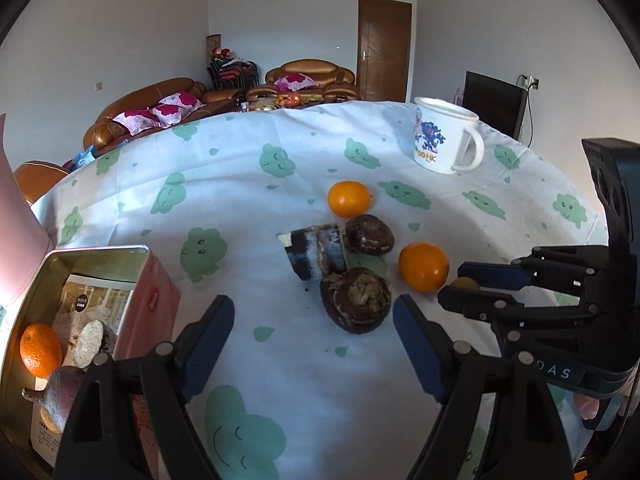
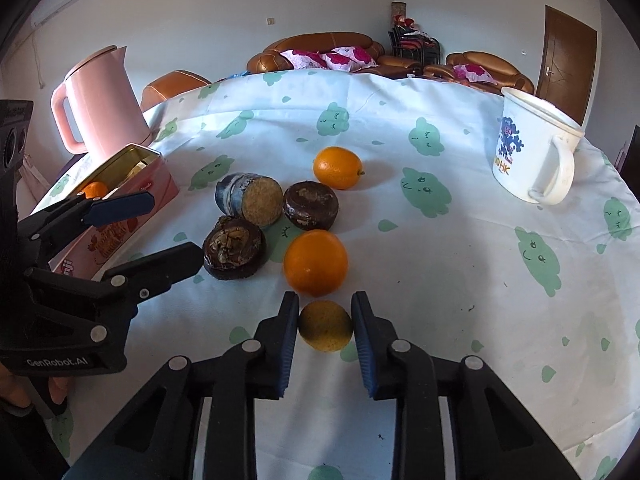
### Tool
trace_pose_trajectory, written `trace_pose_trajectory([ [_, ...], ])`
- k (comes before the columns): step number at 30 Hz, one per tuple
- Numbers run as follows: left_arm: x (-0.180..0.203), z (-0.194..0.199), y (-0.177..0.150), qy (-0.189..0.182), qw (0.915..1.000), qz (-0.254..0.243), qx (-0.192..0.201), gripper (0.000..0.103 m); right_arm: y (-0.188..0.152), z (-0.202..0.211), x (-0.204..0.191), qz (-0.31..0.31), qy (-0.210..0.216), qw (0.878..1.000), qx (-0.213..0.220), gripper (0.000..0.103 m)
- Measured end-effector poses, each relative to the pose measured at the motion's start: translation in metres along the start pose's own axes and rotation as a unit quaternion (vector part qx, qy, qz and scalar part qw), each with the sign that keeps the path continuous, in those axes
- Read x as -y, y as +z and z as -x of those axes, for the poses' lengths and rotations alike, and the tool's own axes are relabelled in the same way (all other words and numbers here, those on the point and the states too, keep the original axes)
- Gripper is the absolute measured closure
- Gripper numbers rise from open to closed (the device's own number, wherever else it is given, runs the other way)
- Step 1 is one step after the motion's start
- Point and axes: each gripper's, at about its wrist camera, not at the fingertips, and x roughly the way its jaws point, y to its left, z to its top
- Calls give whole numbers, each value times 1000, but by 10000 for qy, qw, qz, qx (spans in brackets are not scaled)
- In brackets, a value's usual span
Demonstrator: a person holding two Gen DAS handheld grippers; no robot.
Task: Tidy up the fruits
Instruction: 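Grasp the brown round cake with the left gripper while the right gripper grasps the small yellow fruit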
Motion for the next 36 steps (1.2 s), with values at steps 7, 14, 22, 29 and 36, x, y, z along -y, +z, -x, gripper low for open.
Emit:
trace_pose_trajectory([
  [7, 13, -19, 5, -279, 9991, -67, -328, 33, -1, 6, 15, -377, -111, 9991, 125, 74],
  [14, 16, -34, 7, -538, 9964, -57, -653, 56, 0, 8, 18, -442, -76, 9989, 159, 74],
  [22, 9, -28, 5, -694, 9960, 135, -542, 57, -1, 16, 18, -431, -12, 9985, 349, 74],
  [29, 5, -11, 4, -568, 9980, 198, -182, 57, -2, 24, 15, -379, -6, 9977, 568, 74],
  [36, 4, 3, 3, -381, 9990, 171, 173, 57, -2, 30, 13, -341, 11, 9967, 735, 74],
])
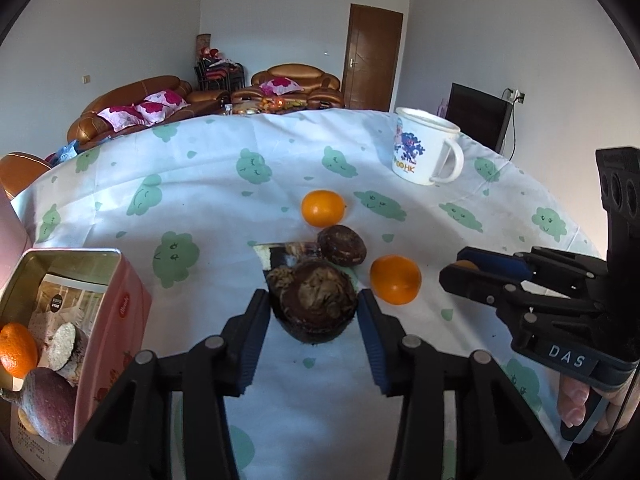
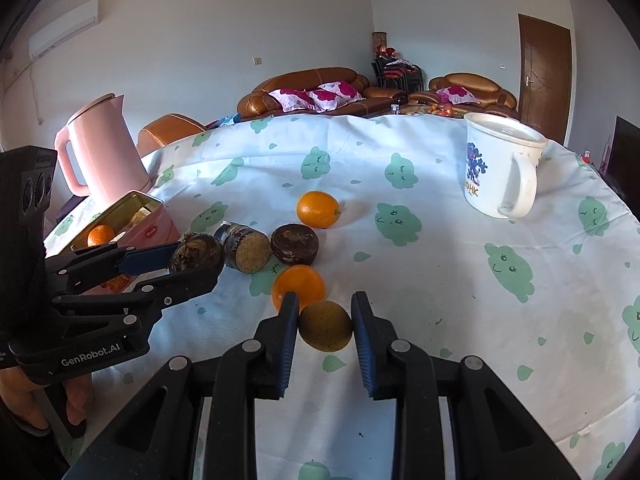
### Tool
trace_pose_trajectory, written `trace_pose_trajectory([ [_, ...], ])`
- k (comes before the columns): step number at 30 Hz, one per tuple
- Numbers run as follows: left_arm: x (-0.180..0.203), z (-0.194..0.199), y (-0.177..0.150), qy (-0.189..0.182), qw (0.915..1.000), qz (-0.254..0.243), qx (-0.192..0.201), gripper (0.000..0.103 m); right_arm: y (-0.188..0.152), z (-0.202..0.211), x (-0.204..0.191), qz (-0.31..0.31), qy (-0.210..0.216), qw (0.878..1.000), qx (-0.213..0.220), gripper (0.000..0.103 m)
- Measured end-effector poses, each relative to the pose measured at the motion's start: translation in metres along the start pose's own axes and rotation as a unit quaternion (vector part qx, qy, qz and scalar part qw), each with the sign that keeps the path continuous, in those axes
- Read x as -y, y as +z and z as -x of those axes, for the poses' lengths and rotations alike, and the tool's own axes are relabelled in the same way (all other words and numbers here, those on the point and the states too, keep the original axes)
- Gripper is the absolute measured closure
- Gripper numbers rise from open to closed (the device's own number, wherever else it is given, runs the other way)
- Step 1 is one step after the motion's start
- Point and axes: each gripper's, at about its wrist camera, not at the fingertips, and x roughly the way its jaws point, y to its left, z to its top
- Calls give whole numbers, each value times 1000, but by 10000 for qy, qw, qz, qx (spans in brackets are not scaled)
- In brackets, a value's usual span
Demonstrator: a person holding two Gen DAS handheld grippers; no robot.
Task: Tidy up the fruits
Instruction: 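Grasp the brown round cake with the left gripper while the right gripper grasps the small yellow fruit, then lift and carry the cake and yellow fruit toward the tin with both grippers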
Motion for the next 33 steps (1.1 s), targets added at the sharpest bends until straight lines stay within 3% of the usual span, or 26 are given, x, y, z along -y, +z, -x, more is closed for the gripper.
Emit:
trace_pose_trajectory([
  [17, 3, 25, -5, 293, 9976, -98, 619, 57, -1, 16, -2, 81, 68, 9991, 419, 74],
  [33, 6, 39, -9, 397, 9946, -150, 947, 57, -3, 27, -6, 214, 54, 9971, 734, 74],
])
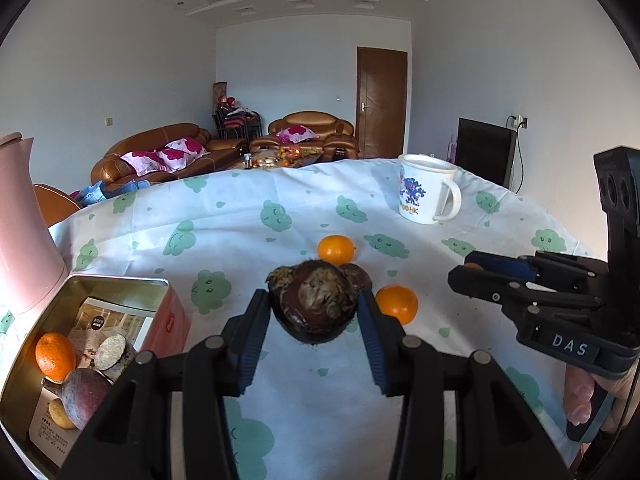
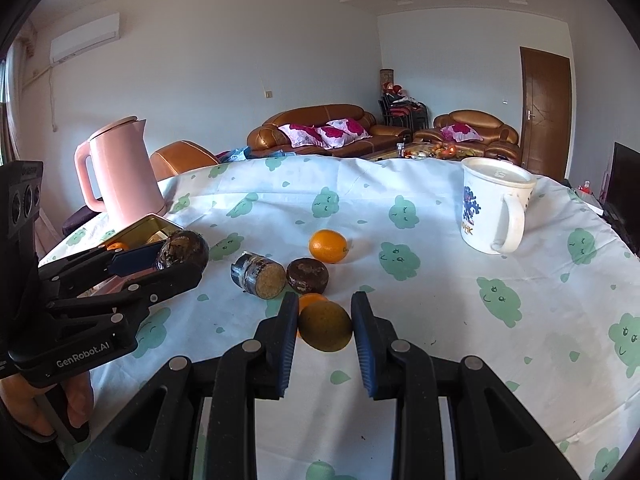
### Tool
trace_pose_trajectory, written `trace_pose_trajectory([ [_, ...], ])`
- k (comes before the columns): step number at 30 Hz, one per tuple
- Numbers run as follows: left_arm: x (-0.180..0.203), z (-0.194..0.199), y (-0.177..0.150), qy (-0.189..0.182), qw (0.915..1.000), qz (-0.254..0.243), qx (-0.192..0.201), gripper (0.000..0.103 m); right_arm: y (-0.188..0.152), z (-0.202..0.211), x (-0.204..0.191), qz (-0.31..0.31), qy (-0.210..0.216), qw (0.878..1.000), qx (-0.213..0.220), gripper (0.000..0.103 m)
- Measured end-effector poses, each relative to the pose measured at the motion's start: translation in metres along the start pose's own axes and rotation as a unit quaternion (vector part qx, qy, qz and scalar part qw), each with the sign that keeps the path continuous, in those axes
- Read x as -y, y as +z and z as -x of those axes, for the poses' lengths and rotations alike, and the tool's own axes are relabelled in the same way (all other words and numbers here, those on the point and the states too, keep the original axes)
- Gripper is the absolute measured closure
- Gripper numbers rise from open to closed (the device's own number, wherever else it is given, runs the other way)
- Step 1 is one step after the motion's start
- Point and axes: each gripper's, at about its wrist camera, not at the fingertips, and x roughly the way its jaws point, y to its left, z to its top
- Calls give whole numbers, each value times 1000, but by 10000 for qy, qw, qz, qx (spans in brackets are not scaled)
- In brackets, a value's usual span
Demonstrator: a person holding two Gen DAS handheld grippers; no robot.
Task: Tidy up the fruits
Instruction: 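Lift and carry the cake and yellow fruit toward the tin with both grippers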
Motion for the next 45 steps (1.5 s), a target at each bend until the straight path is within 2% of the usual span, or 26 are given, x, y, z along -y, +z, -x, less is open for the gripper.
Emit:
trace_pose_trajectory([
  [35, 1, 26, -4, 171, 9983, -5, 564, 57, -3, 23, -12, 338, 53, 9972, 660, 74],
  [45, 3, 34, -6, 277, 9970, -57, 717, 56, -8, 37, -19, 529, -2, 9932, 1040, 74],
])
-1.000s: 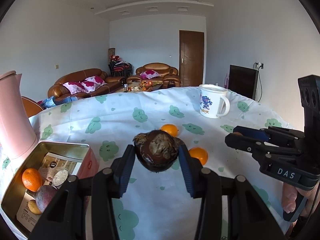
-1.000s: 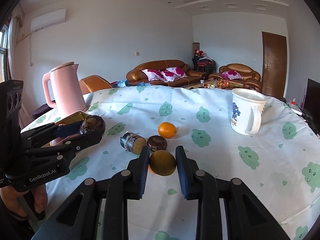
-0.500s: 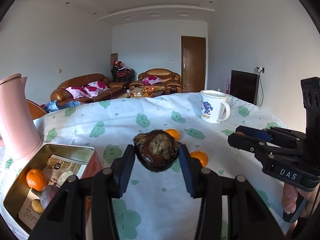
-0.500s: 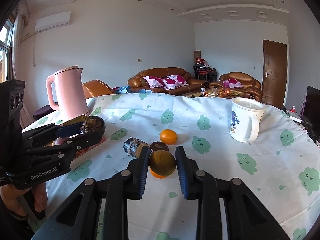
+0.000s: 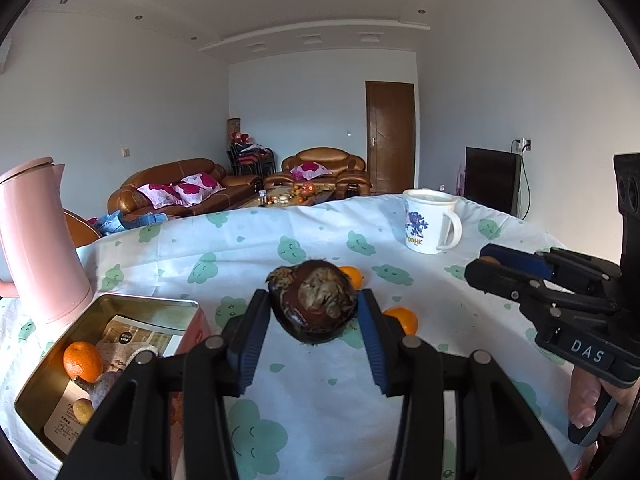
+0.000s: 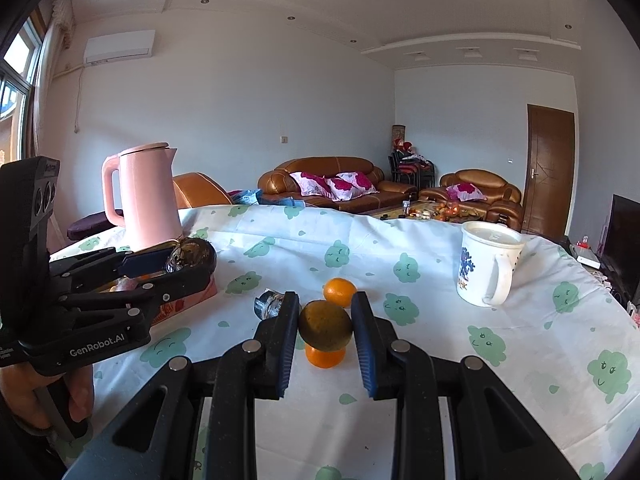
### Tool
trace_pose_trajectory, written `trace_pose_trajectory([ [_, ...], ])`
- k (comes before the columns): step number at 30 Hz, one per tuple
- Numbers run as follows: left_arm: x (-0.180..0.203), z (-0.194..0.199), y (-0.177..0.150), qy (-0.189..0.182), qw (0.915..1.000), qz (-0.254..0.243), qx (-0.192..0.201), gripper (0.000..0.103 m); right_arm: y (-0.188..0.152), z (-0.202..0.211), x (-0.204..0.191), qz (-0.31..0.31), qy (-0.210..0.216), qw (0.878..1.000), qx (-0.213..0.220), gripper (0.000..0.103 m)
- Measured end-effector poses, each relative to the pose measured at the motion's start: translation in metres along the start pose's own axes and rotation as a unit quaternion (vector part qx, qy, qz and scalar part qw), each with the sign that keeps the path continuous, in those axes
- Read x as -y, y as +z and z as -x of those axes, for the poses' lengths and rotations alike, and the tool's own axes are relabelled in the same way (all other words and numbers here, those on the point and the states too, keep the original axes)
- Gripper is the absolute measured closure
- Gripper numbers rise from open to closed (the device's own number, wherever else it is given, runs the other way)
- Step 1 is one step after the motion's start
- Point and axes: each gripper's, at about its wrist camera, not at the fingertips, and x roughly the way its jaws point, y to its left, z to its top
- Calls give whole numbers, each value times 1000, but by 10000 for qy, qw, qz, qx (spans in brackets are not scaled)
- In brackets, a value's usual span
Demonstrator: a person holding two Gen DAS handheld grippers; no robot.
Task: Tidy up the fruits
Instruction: 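Lift and carry the cake and yellow fruit toward the tin with both grippers, then lower the cake into the tin and open the left gripper while the right gripper releases the yellow fruit there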
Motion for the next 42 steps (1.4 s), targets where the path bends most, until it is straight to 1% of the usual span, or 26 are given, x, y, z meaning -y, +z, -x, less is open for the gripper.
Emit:
trace_pose_trajectory([
  [4, -3, 2, -1, 18, 10000, 39, 16, 56, 1, 1, -1, 15, -3, 10000, 29, 74],
  [15, -11, 9, -3, 178, 9998, 46, 44, 56, 3, -2, -8, 188, 46, 9998, -97, 74],
  [21, -21, 16, -2, 254, 9996, 116, 49, 57, 17, 0, -15, 232, 178, 9996, -22, 74],
  [27, -37, 31, 3, 440, 9987, 172, 169, 57, 43, 4, -33, 407, 418, 9982, 125, 74],
  [32, -56, 40, 3, 606, 9977, 258, 166, 57, 64, 2, -51, 482, 686, 9962, 224, 74],
  [37, -77, 46, 1, 782, 9960, 406, 111, 57, 77, -5, -74, 654, 874, 9937, 255, 74],
  [42, -97, 49, -3, 939, 9941, 549, 32, 57, 82, -14, -97, 798, 1049, 9910, 226, 74],
])
